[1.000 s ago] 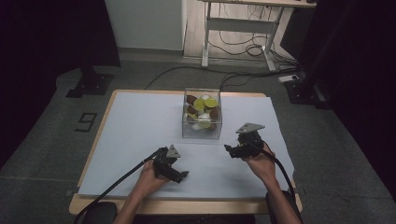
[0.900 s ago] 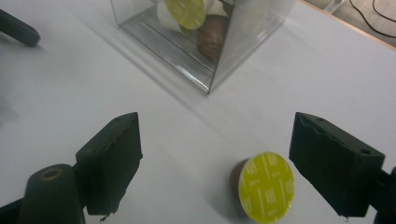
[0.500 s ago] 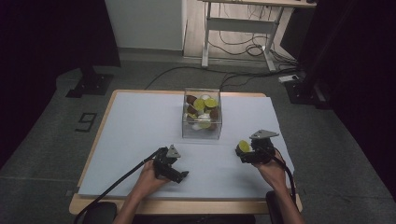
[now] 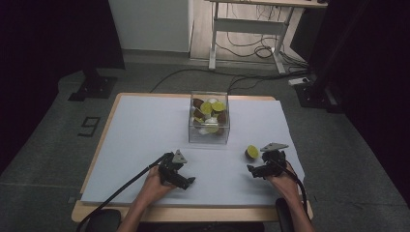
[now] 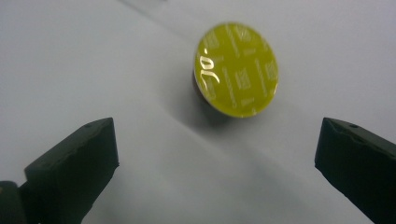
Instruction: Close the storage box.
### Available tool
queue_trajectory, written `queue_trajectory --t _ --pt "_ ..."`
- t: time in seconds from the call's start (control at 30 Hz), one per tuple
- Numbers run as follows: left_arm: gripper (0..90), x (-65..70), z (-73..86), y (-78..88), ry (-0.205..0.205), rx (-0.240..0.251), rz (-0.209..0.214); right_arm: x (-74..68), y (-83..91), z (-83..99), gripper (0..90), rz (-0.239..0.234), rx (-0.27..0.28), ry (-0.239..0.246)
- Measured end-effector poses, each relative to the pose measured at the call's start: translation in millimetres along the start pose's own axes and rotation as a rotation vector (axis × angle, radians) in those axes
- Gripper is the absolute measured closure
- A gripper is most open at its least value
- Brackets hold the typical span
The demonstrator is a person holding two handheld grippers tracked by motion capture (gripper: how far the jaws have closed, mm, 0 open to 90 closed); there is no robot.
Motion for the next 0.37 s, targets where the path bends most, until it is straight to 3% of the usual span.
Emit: queue_trajectory --t 0.2,0.37 --pt "0.0 0.0 0.1 0.1 -0.001 -0.001 0.0 2.0 -15.0 11.3 0.0 -0.031 -0.069 -0.004" --pt "0.0 0.3 0.6 0.1 -0.003 -0.004 0.0 1.6 -20.8 15.4 0.0 -0.054 -0.073 -0.007"
Point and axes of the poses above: each handheld gripper's, and its own axes: y roughly backward along the jaws, z roughly out of its underside, x roughly to its right, the point moved 1 cm from there along -y, roughly forward along the jaws, and after that the axes turned 9 degrees about y, right-handed, at the moved point
